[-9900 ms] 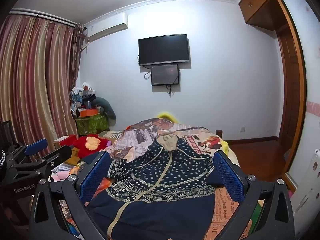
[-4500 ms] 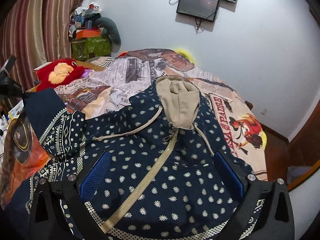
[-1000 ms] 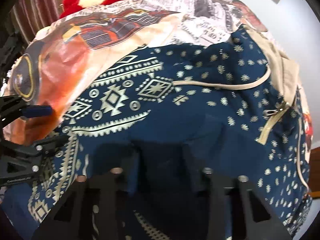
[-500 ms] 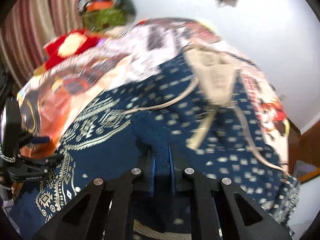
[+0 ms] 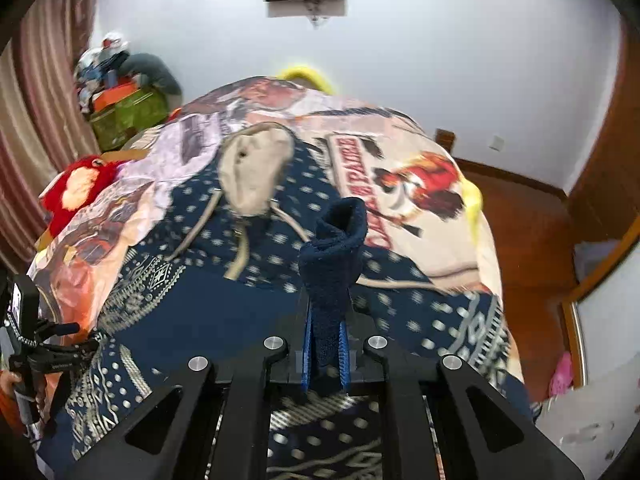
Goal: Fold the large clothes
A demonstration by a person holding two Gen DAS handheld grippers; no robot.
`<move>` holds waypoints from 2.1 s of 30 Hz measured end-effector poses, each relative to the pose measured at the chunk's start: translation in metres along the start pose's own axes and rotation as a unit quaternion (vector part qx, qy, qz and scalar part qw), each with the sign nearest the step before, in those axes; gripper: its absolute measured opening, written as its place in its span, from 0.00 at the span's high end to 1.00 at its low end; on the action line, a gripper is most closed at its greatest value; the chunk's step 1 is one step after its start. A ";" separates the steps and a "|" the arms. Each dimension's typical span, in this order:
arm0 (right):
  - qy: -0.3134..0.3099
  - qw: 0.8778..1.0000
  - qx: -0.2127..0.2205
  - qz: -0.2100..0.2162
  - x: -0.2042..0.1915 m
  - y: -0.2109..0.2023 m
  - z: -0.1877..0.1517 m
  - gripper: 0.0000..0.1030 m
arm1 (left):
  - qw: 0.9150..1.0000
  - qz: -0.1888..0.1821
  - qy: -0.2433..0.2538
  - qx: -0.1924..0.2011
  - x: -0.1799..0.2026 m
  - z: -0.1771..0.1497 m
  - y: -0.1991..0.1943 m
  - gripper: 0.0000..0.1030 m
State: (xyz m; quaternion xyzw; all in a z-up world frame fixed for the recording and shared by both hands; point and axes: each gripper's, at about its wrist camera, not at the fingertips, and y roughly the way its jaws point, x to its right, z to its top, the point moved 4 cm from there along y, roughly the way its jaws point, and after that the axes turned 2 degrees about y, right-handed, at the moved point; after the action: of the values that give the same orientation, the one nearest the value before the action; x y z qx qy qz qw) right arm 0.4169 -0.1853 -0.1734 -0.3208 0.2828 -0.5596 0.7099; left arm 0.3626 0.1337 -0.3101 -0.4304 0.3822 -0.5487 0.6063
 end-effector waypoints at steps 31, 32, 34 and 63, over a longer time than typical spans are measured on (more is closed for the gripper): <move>0.076 0.995 -0.061 -0.034 0.090 0.001 -0.062 0.54 | 0.996 0.089 -0.011 0.019 -0.033 0.002 0.005 0.35; 0.079 0.995 -0.055 -0.033 0.092 -0.004 -0.060 0.52 | 0.995 0.093 -0.004 0.020 -0.033 0.002 0.001 0.35; 0.085 0.995 -0.038 -0.037 0.098 -0.019 -0.056 0.43 | 0.995 0.102 0.007 0.024 -0.030 0.002 -0.008 0.35; 0.416 0.904 -0.088 0.042 0.240 -0.056 -0.197 0.21 | 0.988 -0.096 0.110 0.052 0.189 0.097 -0.038 0.26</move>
State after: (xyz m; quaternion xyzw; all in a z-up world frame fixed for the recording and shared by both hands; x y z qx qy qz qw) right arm 0.2840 -0.4562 -0.2654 -0.1081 0.6140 -0.5848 0.5189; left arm 0.4602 -0.0449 -0.2397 -0.3703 0.3743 -0.6677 0.5263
